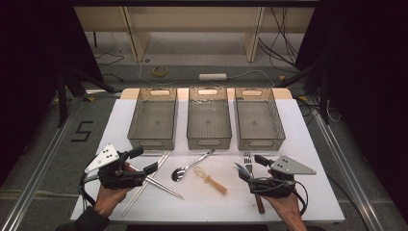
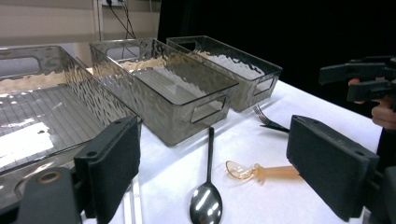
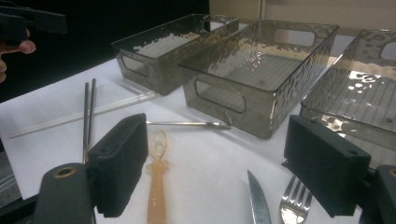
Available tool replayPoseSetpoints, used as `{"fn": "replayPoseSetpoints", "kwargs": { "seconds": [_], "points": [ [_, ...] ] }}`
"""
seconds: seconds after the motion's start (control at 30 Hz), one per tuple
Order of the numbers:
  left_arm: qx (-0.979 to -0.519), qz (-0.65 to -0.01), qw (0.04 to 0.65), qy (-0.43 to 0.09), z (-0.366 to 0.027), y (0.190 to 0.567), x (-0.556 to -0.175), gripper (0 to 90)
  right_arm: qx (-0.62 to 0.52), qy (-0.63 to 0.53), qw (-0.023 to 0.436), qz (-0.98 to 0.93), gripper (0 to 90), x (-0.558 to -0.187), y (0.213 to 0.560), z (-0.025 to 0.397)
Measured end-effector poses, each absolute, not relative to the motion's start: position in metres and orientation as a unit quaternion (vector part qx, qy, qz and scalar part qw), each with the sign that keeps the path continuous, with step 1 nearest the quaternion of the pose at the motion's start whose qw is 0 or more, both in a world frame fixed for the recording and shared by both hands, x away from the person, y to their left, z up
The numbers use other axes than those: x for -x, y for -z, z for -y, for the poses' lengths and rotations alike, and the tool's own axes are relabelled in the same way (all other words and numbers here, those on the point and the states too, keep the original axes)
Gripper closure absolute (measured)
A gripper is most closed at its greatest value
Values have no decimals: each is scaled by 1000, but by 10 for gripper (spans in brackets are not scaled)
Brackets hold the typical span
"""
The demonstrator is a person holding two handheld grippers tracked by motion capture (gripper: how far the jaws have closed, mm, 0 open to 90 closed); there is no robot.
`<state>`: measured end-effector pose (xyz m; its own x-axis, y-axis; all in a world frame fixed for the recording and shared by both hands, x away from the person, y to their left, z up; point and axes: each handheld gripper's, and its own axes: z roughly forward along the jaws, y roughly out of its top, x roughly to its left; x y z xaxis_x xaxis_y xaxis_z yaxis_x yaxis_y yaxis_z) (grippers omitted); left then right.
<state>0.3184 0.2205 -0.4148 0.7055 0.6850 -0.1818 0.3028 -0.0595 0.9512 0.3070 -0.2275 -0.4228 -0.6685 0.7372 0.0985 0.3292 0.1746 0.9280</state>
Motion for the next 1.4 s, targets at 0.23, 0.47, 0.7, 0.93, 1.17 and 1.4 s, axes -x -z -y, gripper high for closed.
{"fn": "replayPoseSetpoints", "kwargs": {
  "seconds": [0.23, 0.47, 0.7, 0.93, 1.17, 1.4],
  "points": [
    [-721, -346, 578, -158, -220, 414, -319, 171, -360, -530, 192, -743, 230, -308, 422, 228],
    [-735, -340, 566, -154, -218, 413, -320, 174, -360, -529, 192, -744, 232, -308, 422, 228],
    [-756, -339, 535, -168, -217, 411, -324, 184, -361, -527, 194, -745, 234, -308, 422, 228],
    [-788, -341, 486, -165, -224, 409, -342, 214, -362, -524, 193, -746, 237, -308, 423, 229],
    [-843, -323, 403, -149, -222, 409, -355, 221, -357, -520, 188, -753, 240, -308, 424, 227],
    [-875, -316, 347, -120, -220, 416, -364, 228, -355, -517, 183, -757, 241, -309, 424, 225]
  ]
}}
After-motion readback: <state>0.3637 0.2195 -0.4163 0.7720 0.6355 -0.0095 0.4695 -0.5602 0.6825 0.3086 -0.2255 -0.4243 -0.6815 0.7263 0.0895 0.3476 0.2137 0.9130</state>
